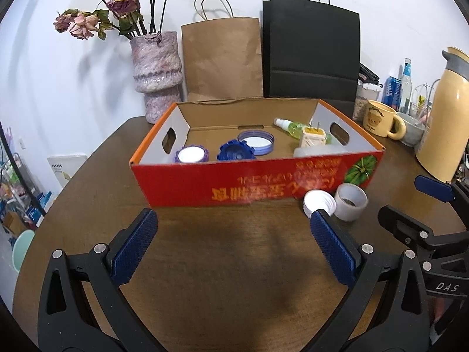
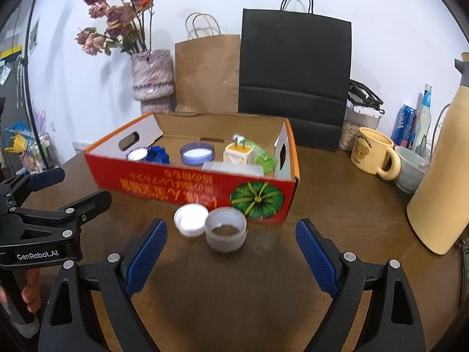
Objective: Organize rigid objects
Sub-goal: 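Withdraw both tools from the box and move the right tool to the grey ring, then close the right tool on the grey ring and lift it, then grasp the white screw cap with the left tool while the right tool holds the grey ring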
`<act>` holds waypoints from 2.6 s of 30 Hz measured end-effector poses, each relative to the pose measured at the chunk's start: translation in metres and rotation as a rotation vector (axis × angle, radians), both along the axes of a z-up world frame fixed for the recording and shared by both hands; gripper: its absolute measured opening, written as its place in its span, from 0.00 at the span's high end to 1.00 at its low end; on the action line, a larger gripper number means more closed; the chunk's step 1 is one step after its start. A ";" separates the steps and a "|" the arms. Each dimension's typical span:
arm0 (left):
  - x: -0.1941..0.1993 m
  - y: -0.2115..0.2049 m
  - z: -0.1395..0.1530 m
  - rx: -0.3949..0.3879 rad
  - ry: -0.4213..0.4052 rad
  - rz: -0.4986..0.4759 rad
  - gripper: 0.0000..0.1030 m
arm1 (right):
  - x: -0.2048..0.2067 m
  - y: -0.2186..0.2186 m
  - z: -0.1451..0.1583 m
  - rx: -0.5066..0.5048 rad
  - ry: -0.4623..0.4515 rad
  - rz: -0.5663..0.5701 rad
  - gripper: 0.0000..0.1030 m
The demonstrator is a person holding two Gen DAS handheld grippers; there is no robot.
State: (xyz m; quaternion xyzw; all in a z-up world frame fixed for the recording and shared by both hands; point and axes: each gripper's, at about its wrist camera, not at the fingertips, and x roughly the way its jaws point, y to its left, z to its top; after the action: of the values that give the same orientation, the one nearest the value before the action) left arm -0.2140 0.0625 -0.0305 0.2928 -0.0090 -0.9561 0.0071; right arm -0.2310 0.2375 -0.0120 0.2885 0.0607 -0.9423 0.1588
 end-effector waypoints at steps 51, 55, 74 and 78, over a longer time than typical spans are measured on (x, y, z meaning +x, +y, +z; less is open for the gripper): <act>0.001 -0.018 -0.013 0.062 -0.067 0.026 0.00 | -0.050 -0.021 -0.026 0.079 -0.163 -0.004 0.56; -0.004 -0.016 -0.015 0.056 -0.078 0.030 0.00 | -0.047 -0.015 -0.021 0.060 -0.149 -0.007 0.56; -0.042 0.036 -0.024 0.051 -0.164 0.008 0.00 | -0.038 0.037 -0.004 -0.005 -0.082 -0.035 0.56; -0.053 0.057 -0.028 0.026 -0.183 0.008 0.00 | -0.038 0.050 -0.003 -0.008 -0.077 -0.042 0.56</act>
State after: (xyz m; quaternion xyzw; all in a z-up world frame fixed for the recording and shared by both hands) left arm -0.2672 0.1194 -0.0581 0.3789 0.0038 -0.9254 0.0066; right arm -0.2687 0.2880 -0.0149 0.3251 0.0448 -0.9338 0.1423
